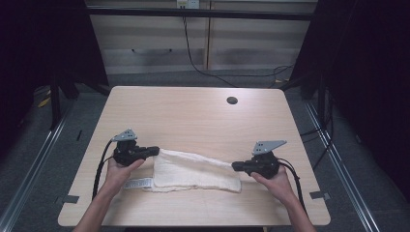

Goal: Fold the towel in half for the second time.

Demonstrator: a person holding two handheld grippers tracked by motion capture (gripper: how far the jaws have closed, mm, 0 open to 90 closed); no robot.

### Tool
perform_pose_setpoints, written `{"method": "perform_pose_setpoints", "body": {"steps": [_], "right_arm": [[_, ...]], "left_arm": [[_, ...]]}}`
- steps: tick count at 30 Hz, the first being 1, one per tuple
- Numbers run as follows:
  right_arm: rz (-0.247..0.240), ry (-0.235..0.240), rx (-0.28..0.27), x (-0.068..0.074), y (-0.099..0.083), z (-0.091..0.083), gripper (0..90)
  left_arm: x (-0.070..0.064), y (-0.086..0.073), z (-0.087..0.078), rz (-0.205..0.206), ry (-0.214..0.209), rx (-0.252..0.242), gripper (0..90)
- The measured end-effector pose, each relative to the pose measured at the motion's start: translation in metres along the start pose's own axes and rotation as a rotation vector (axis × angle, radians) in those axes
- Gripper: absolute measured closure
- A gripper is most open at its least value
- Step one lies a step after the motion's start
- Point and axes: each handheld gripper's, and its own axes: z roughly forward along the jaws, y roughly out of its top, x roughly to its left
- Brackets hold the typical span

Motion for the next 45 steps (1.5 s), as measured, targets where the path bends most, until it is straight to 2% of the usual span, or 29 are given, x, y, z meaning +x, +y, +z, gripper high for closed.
{"method": "perform_pose_setpoints", "body": {"steps": [12,14,23,27,33,35,38,41,45], "right_arm": [[-0.017,0.053,0.063,0.026,-0.014,0.004,87.4],[-0.036,0.039,0.089,0.030,-0.016,0.006,87.4],[-0.028,0.123,0.157,0.036,-0.024,0.024,87.5],[-0.016,0.119,0.178,0.035,-0.028,0.029,87.7],[-0.032,0.105,0.195,0.033,-0.025,0.031,87.8],[-0.024,0.086,0.194,0.029,-0.025,0.031,87.8],[-0.004,0.063,0.182,0.022,-0.025,0.029,87.8],[0.005,0.042,0.178,0.017,-0.026,0.027,87.8],[0.010,0.034,0.177,0.019,-0.026,0.027,87.8]], "left_arm": [[-0.002,-0.001,0.001,0.010,0.012,0.010,86.7],[-0.003,-0.001,0.003,0.011,0.014,0.015,86.8],[-0.001,-0.002,0.005,0.015,0.022,0.024,86.9],[-0.001,-0.001,0.006,0.017,0.022,0.017,86.9],[0.000,0.004,0.012,0.015,0.022,0.010,86.8],[-0.002,0.008,0.015,0.018,0.017,0.005,86.7],[-0.005,0.013,0.015,0.028,0.015,0.000,86.7],[-0.010,0.016,0.012,0.040,-0.006,-0.005,86.7],[-0.015,0.020,0.007,0.062,-0.011,-0.017,86.6]]}}
